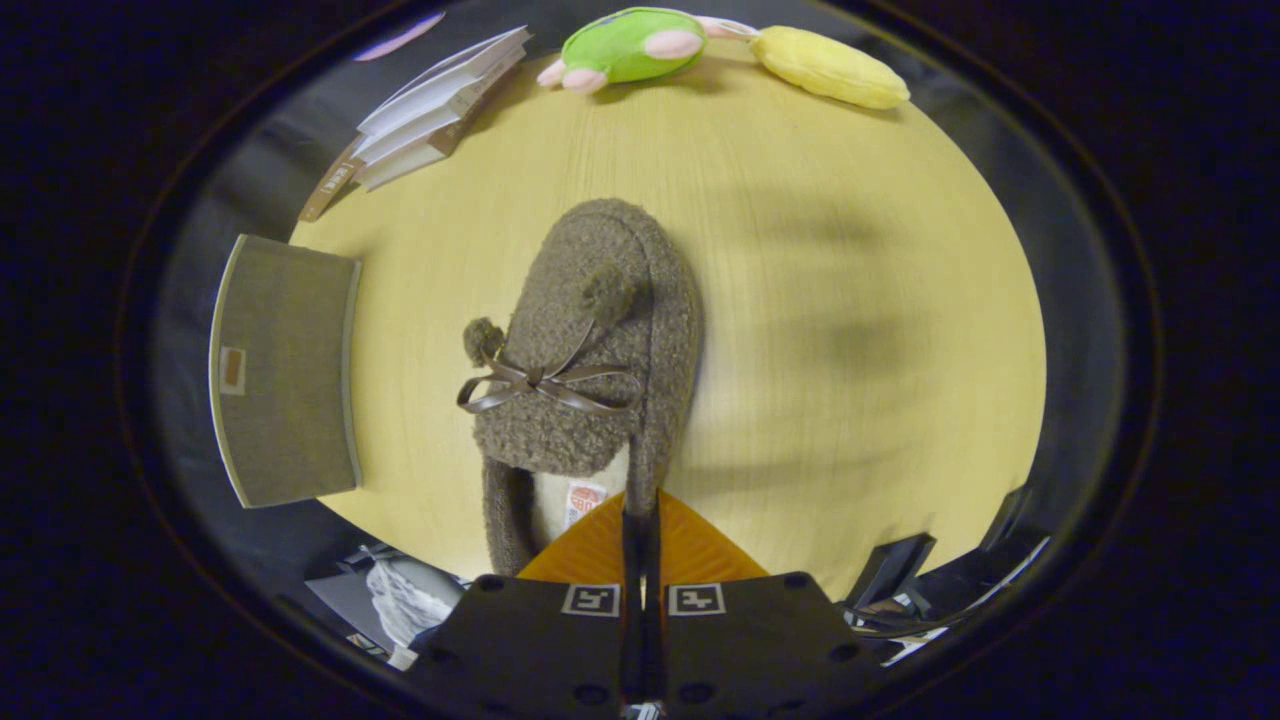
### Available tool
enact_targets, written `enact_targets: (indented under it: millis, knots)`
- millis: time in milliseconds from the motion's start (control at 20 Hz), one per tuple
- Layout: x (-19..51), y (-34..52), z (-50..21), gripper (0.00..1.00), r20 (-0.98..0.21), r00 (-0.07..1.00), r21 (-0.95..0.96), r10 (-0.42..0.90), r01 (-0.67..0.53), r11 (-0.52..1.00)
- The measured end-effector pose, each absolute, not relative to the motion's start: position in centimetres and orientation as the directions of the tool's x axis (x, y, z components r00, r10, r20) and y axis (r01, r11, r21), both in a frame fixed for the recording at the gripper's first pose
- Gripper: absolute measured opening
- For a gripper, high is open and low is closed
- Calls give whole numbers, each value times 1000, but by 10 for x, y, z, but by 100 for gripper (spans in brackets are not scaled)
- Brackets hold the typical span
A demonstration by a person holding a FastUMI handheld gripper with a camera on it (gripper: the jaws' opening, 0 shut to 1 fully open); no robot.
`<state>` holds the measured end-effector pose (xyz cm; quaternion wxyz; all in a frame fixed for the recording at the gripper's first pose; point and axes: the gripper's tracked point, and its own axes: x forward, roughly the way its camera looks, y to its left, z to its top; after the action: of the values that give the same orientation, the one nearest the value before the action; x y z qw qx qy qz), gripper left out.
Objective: Open the storage box then place both shoes into the box .Put the left shoe in first, then the right shoe, with the right side of both shoes facing outward in a uniform manner.
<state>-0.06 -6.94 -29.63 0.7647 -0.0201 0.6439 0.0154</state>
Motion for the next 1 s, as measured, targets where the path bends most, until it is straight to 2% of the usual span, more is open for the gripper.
enact_targets:
  millis: [250,450,850,1000]
  knots:
    - [-2,-64,-293,4,-979,195,69,66,11,998]
    - [-11,-45,-284,3,-969,176,192,173,101,976]
    - [-19,13,-238,3,-922,198,364,334,142,920]
    - [-21,43,-209,3,-894,214,425,394,120,897]
